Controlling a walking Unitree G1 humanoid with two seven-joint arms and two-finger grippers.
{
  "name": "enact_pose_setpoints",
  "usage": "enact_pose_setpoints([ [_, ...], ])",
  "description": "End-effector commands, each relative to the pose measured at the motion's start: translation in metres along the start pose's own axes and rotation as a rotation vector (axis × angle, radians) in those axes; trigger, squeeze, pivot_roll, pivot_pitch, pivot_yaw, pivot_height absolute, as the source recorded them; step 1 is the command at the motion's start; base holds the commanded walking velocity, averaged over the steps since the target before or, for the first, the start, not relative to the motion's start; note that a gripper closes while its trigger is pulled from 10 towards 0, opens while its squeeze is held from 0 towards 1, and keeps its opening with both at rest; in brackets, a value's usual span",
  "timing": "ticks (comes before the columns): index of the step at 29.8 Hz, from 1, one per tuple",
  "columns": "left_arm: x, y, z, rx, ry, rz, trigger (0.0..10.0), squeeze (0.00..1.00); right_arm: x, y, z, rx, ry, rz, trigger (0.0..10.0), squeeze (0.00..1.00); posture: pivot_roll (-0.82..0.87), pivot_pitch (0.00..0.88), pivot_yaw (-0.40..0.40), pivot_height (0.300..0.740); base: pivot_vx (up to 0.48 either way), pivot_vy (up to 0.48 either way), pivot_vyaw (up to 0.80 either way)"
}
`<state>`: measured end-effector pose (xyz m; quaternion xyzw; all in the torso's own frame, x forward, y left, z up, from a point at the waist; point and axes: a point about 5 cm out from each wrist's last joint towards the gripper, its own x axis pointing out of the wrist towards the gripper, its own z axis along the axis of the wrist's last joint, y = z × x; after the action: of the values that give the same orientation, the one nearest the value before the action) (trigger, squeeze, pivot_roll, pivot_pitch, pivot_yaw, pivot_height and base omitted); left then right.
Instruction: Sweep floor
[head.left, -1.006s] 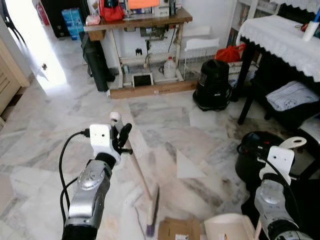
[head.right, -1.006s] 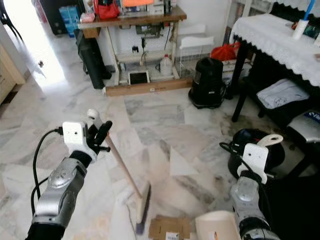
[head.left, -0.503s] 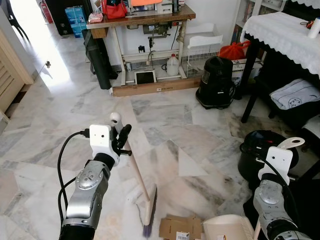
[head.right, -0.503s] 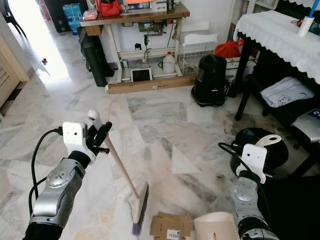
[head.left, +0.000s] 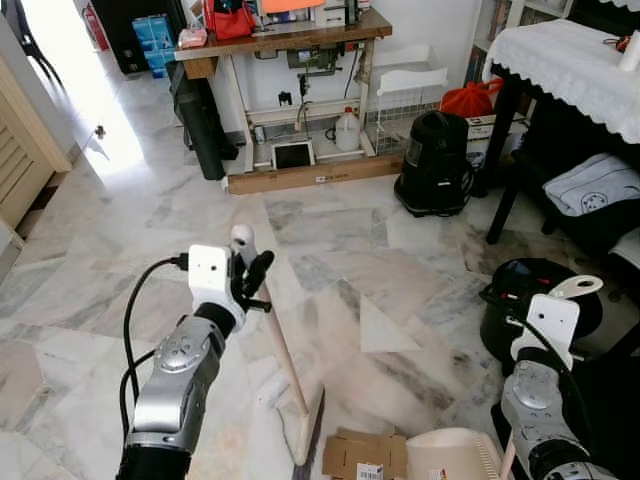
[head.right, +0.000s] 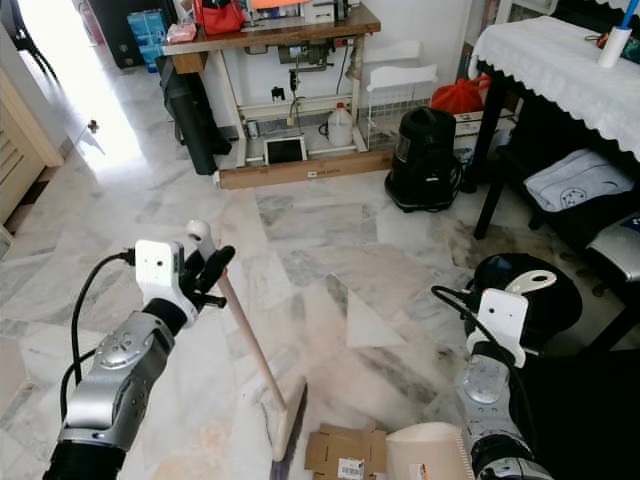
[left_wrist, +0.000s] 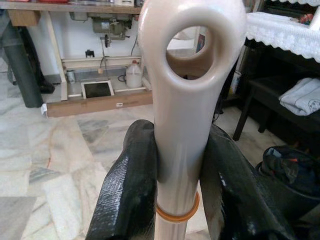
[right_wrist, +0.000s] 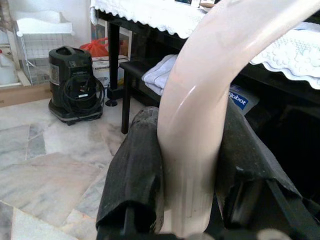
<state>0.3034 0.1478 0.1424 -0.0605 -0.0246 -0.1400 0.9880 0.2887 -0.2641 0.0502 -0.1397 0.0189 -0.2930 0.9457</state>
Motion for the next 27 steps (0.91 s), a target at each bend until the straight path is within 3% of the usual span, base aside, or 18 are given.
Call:
enact_pose_setpoints([
  [1, 0.002, 0.006, 0.009, 0.007, -0.02, 0.006, 10.0, 0.0, -0.001, 0.007, 0.004, -0.004, -0.022, 0.028, 10.0, 0.0, 0.1, 0.016, 0.086, 0.74, 0.0, 0.0, 0.0],
  [10, -0.005, 0.027, -0.007, -0.041, 0.06, 0.097, 10.0, 0.0, -0.01, 0.014, -0.005, 0.013, 0.019, 0.083, 10.0, 0.0, 0.11, 0.062, 0.094, 0.74, 0.0, 0.0, 0.0],
  [15, -0.015, 0.031, -0.023, -0.04, 0.129, 0.108, 10.0, 0.0, -0.016, 0.014, -0.011, 0.001, 0.028, 0.09, 10.0, 0.0, 0.11, 0.075, 0.095, 0.74, 0.0, 0.0, 0.0],
  [27, -0.015, 0.031, -0.034, -0.061, 0.179, 0.113, 10.0, 0.0, -0.016, 0.003, -0.012, -0.018, 0.002, 0.041, 10.0, 0.0, 0.12, 0.108, 0.101, 0.74, 0.0, 0.0, 0.0],
])
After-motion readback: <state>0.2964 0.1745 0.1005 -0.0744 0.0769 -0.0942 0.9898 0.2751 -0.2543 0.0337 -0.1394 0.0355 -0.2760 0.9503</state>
